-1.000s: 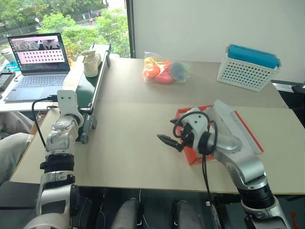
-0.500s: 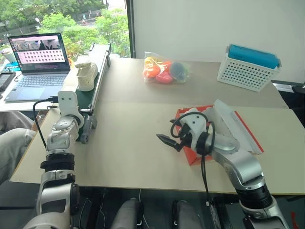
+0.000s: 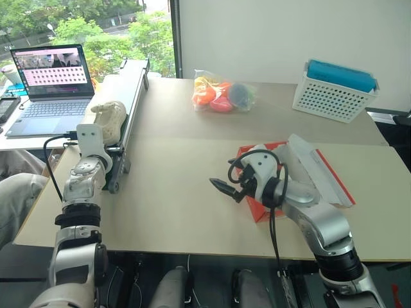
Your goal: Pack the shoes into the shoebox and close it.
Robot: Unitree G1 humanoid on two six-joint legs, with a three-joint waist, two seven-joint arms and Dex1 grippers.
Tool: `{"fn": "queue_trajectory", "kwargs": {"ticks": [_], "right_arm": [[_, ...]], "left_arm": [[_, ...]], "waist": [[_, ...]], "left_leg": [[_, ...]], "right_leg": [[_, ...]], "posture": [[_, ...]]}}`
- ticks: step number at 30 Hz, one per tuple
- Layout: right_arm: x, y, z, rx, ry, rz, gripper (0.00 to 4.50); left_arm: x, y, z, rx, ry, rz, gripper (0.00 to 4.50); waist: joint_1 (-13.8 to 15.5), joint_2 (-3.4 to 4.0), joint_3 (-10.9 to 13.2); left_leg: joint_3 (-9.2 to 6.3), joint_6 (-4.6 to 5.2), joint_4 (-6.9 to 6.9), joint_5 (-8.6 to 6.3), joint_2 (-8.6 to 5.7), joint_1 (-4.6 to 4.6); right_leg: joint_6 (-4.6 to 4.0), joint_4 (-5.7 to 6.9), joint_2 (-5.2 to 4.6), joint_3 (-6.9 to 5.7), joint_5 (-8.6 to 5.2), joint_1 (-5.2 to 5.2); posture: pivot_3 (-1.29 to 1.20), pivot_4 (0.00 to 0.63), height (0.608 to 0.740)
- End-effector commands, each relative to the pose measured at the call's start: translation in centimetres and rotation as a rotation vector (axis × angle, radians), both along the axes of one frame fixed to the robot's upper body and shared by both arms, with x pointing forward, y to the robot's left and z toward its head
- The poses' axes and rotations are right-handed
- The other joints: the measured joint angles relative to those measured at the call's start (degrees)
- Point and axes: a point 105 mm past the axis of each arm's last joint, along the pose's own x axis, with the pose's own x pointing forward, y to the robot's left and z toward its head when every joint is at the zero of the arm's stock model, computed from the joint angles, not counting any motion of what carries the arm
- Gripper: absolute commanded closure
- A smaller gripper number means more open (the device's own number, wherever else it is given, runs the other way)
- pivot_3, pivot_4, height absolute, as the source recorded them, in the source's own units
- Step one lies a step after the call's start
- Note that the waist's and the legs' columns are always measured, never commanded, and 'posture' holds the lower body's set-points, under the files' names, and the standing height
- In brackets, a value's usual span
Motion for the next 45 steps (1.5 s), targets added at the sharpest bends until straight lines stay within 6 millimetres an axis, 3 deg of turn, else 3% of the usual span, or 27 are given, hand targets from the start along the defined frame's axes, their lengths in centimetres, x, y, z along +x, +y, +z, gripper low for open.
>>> {"fn": "queue_trajectory", "kwargs": {"ticks": [1, 3, 8, 12, 15, 18, 20, 25, 27, 30, 36, 45], "right_arm": [[-0.1, -0.1, 1.9, 0.035, -0.057, -0.006, 0.00], [-0.1, -0.2, 2.0, 0.037, -0.060, -0.011, 0.00], [0.1, -0.4, 2.6, 0.042, -0.074, -0.021, 0.00], [0.3, -0.5, 3.0, 0.045, -0.083, -0.028, 0.00], [0.5, -0.6, 3.0, 0.041, -0.083, -0.033, 0.00], [0.9, -0.7, 2.9, 0.053, -0.075, -0.054, 0.00], [1.7, -1.1, 2.8, 0.094, -0.027, -0.108, 0.00], [4.4, -2.5, 3.3, 0.422, 0.254, -0.268, 0.00], [5.2, -2.9, 4.2, 0.591, 0.358, -0.294, 0.00], [5.9, -3.2, 5.8, 0.782, 0.446, -0.288, 0.00], [6.1, -2.6, 7.2, 0.847, 0.505, -0.274, 0.00], [6.2, -2.8, 6.6, 0.868, 0.516, -0.320, 0.00]], "left_arm": [[0.3, 0.2, 1.4, 0.027, -0.036, 0.011, 0.07], [0.5, -0.5, 1.4, 0.015, -0.043, -0.022, 0.07], [0.7, -1.0, 2.1, -0.045, -0.076, -0.023, 1.38], [1.1, -1.6, 3.5, -0.183, -0.155, -0.037, 1.74], [1.3, -3.0, 5.8, -0.268, -0.274, -0.095, 1.74], [0.8, -6.4, 8.0, -0.334, -0.379, -0.263, 1.74], [0.2, -9.9, 8.5, -0.361, -0.387, -0.421, 1.74], [-3.2, -18.8, 6.9, -0.337, -0.283, -0.800, 1.74], [-4.5, -21.3, 5.9, -0.323, -0.240, -0.893, 1.74], [-5.7, -23.4, 5.0, -0.317, -0.205, -0.966, 1.74], [-5.9, -24.7, 5.6, -0.304, -0.214, -1.013, 1.74], [-5.5, -25.1, 6.5, -0.312, -0.236, -1.022, 1.74]], "waist": [[0.0, -0.01, 0.0], [0.0, -0.01, 0.0], [0.3, -0.01, 0.0], [0.3, -0.02, 0.0], [0.3, -0.08, 0.0], [0.2, -0.26, 0.1], [0.0, -0.31, 0.1], [-0.2, -0.29, 0.1], [-0.4, -0.28, 0.1], [-0.7, -0.26, 0.1], [-1.4, -0.21, 0.1], [-1.5, -0.19, 0.1]], "left_leg": [[0.00, 0.00, 0.00, 0.00, 0.00, 0.00], [0.01, 0.00, 0.00, 0.00, 0.00, 0.01], [-0.02, -0.01, 0.02, 0.00, 0.00, 0.04], [-0.05, -0.01, 0.02, 0.01, -0.01, 0.07], [-0.07, -0.01, 0.02, 0.01, -0.03, 0.03], [-0.06, 0.00, 0.02, 0.00, -0.08, -0.11], [-0.06, 0.00, 0.02, 0.01, -0.08, -0.18], [-0.02, -0.02, 0.04, 0.02, -0.04, -0.01], [-0.01, -0.03, 0.02, 0.02, 0.01, 0.03], [0.03, -0.04, -0.03, 0.03, 0.03, -0.01], [0.06, -0.04, -0.06, 0.04, 0.02, -0.04], [0.08, -0.01, -0.06, 0.04, -0.01, -0.04]], "right_leg": [[0.00, 0.00, 0.00, 0.00, 0.00, 0.00], [0.00, 0.01, 0.00, 0.01, 0.00, 0.00], [0.00, 0.01, -0.02, -0.01, 0.00, 0.02], [0.00, 0.02, -0.03, -0.02, 0.00, 0.02], [0.00, 0.00, -0.06, -0.04, 0.00, 0.02], [0.00, 0.03, -0.07, -0.04, 0.01, -0.02], [0.00, 0.05, -0.06, -0.05, 0.01, -0.05], [-0.01, 0.03, -0.06, -0.01, 0.01, 0.07], [-0.03, 0.06, 0.00, 0.00, 0.01, 0.07], [-0.07, 0.18, 0.06, 0.05, 0.02, -0.03], [-0.10, 0.56, 0.07, 0.11, 0.00, -0.16], [-0.10, 0.60, 0.07, 0.14, -0.03, -0.16]], "posture": [[0.00, 0.150, 0.699], [0.00, 0.150, 0.699], [0.00, 0.150, 0.699], [0.00, 0.150, 0.699], [0.00, 0.150, 0.699], [0.00, 0.150, 0.699], [0.00, 0.150, 0.699], [0.00, 0.150, 0.699], [0.00, 0.150, 0.699], [0.00, 0.150, 0.699], [0.00, 0.150, 0.699], [0.00, 0.150, 0.699]]}}
